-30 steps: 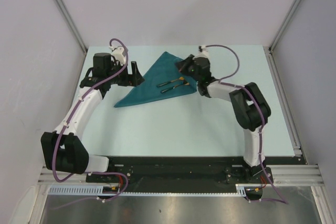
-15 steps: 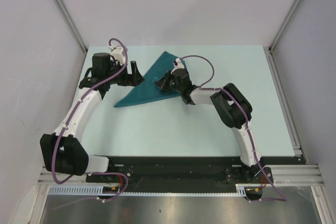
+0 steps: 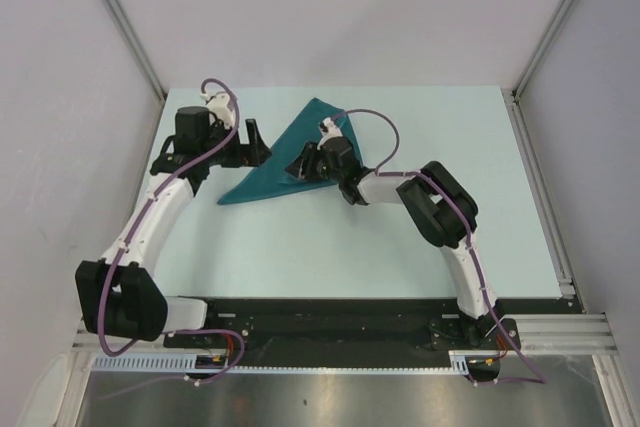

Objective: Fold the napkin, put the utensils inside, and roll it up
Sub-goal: Fold the napkin

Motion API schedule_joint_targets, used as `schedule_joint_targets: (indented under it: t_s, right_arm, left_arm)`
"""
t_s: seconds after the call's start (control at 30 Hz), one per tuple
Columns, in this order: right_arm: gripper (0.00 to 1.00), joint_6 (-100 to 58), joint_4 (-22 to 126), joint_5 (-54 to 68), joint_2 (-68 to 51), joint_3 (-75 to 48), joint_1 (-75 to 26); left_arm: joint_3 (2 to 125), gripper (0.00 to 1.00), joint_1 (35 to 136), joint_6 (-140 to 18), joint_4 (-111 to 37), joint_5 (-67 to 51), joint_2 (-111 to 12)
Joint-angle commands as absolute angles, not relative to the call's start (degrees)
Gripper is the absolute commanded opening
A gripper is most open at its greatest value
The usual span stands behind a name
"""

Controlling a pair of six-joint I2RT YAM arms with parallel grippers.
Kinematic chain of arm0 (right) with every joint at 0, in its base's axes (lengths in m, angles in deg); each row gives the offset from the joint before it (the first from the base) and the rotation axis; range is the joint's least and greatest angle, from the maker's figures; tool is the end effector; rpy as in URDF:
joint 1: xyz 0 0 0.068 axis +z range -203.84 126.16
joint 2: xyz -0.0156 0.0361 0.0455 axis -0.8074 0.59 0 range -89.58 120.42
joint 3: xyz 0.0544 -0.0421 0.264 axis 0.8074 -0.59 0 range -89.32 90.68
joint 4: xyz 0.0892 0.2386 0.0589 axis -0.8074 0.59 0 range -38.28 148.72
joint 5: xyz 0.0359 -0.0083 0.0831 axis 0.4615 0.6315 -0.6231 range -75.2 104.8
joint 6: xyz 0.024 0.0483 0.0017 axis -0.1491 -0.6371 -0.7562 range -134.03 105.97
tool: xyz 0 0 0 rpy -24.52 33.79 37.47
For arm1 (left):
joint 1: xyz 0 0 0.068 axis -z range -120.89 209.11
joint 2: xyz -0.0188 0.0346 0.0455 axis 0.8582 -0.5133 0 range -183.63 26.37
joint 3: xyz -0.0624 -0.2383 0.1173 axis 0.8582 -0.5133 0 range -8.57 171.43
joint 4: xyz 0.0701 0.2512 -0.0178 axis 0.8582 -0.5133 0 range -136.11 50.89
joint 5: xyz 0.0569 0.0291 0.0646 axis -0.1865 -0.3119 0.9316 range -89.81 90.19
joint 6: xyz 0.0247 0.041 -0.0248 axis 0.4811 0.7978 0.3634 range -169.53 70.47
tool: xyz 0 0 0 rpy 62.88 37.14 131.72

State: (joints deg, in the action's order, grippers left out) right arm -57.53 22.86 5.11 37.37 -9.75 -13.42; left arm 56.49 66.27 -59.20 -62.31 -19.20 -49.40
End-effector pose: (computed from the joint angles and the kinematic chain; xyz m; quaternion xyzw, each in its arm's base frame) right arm 0.3708 0.3237 0.1501 -0.0276 0.8098 0.4402 0.3869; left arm 0.2924 -0.0486 0.3228 0.0601 0.8715 -0.2149 0.4367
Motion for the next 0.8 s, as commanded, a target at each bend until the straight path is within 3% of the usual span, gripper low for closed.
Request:
schedule_joint_targets:
  t_s: [0.0,0.17,0.27,0.47,0.77]
  right_arm:
    - [0.48,-50.1,21.7,4.3,31.5,-13.0,-12.3]
    - [0.51,-46.5,19.0,4.5,20.5,-20.9,-13.1]
    - [0.52,-46.5,17.7,3.6,14.1,-26.5,-15.3]
    - [0.52,-45.8,19.9,1.2,4.2,-34.0,-21.0]
    - [0.52,-46.5,21.0,-2.2,-8.3,-42.6,-28.7]
  left_arm:
    - [52.2,1.0,63.9,-64.9,-58.1,-14.1,-45.4]
    - [38.7,0.99,51.4,-75.8,-50.0,-23.8,-40.0]
    - [29.9,0.97,47.8,-81.9,-45.4,-23.7,-37.3]
    - [17.3,0.87,47.0,-92.7,-36.5,-19.1,-34.9]
    - [13.7,0.76,46.5,-100.6,-23.9,-17.2,-44.2]
